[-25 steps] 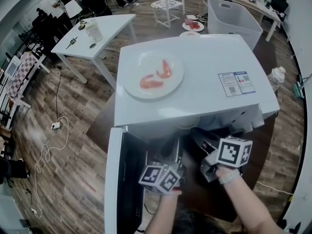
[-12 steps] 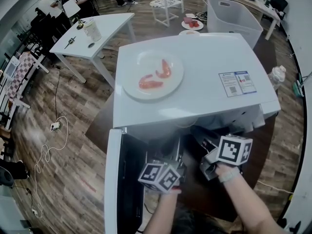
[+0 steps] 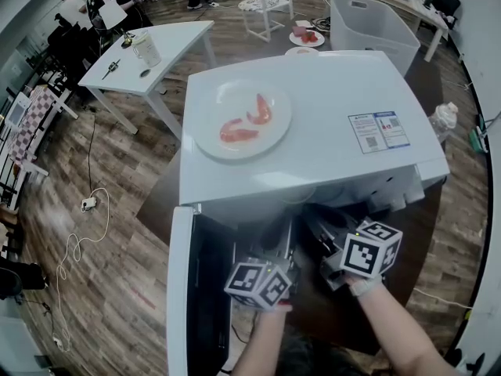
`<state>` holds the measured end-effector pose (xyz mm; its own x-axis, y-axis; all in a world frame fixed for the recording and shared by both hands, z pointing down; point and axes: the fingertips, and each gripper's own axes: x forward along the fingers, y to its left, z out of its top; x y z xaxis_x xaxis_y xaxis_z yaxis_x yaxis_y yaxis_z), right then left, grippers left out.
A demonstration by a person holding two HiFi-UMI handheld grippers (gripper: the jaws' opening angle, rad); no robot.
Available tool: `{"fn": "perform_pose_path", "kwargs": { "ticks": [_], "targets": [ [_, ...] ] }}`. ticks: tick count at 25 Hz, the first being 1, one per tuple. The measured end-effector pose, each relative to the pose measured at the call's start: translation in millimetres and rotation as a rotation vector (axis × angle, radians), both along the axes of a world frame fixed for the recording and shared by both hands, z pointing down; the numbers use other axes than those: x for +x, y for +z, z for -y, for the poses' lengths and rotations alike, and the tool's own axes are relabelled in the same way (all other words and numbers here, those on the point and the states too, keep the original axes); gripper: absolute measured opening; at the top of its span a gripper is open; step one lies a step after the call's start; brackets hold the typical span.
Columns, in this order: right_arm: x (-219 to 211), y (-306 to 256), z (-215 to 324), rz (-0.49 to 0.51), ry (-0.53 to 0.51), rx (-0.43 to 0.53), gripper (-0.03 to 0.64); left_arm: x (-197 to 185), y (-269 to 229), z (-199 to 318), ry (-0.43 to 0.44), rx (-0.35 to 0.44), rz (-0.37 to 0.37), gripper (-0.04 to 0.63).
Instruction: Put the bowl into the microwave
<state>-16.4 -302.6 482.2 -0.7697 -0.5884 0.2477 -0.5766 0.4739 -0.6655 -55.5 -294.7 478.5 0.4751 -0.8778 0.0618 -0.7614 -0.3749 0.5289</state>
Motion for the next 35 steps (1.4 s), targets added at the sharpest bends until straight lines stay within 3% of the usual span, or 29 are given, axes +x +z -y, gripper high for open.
{"fn": "perform_pose_path", "kwargs": {
  "ticks": [13, 23, 35],
  "targets": [
    [3, 1, -17, -0.059, -0.021, 0.055, 0.003, 5, -3, -10, 0.003, 0.005, 0.004, 0.012],
    [7, 0, -30, -0.158, -0.024, 0.126, 0.003, 12, -2, -22, 0.011, 0.016, 0.039, 0.012],
    [-9, -1, -4, -0.193, 0.010, 0.148, 0.003, 1, 0, -11, -0.010, 0.006, 0.092, 0.011]
  ]
}}
